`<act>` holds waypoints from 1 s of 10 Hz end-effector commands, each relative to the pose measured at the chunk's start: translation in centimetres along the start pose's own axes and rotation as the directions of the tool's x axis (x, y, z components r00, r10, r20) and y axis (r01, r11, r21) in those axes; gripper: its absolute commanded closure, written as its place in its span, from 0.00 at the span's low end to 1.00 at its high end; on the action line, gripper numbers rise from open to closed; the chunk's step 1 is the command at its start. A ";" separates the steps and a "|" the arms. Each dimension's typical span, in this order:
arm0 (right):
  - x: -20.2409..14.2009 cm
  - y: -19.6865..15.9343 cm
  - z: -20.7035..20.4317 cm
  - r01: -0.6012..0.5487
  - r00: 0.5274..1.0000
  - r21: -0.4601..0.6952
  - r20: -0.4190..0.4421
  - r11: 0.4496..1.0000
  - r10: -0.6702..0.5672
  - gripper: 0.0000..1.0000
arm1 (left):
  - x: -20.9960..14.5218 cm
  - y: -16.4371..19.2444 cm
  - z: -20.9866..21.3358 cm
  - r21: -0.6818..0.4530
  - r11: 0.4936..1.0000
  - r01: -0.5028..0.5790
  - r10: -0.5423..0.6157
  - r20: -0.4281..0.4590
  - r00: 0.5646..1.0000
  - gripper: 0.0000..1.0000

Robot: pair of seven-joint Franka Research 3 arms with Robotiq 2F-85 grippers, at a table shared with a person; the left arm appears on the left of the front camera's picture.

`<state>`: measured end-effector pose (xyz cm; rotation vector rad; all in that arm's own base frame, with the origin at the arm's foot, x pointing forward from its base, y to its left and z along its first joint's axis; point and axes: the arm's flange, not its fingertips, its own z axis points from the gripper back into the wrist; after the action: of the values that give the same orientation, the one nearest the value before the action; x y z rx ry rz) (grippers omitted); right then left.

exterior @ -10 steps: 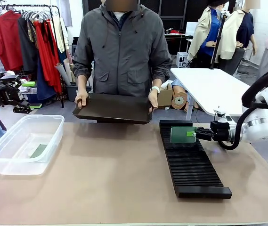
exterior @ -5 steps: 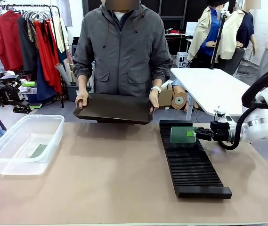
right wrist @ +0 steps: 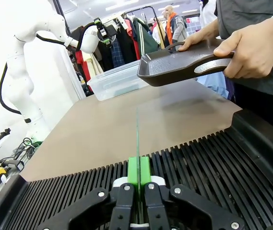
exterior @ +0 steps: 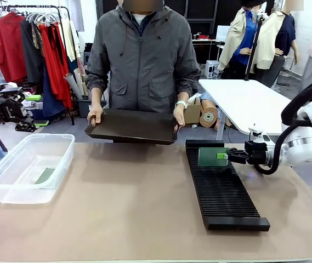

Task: Sort PCBs into racks and boxes based on the side picked up.
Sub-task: If the short side of the Blank PCB is picked up, insert it into the PCB Rack ; if the long side is picked up, place it in the Organizing box.

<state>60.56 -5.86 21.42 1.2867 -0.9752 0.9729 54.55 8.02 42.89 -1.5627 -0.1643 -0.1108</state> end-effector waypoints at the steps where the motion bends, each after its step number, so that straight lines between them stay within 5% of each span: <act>1: -0.1 -0.5 0.0 -0.052 0.998 -0.005 0.019 0.999 0.052 1.00 | -0.3 -0.3 0.0 0.011 1.000 -0.003 0.003 -0.002 1.000 0.00; 10: -0.7 -1.4 0.1 -0.117 0.993 0.006 0.019 0.993 0.117 1.00 | -0.3 -0.3 0.0 0.011 1.000 -0.003 0.003 -0.002 1.000 0.00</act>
<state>61.26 -6.01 20.34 1.2571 -1.0335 1.0336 54.55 8.02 42.89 -1.5627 -0.1643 -0.1107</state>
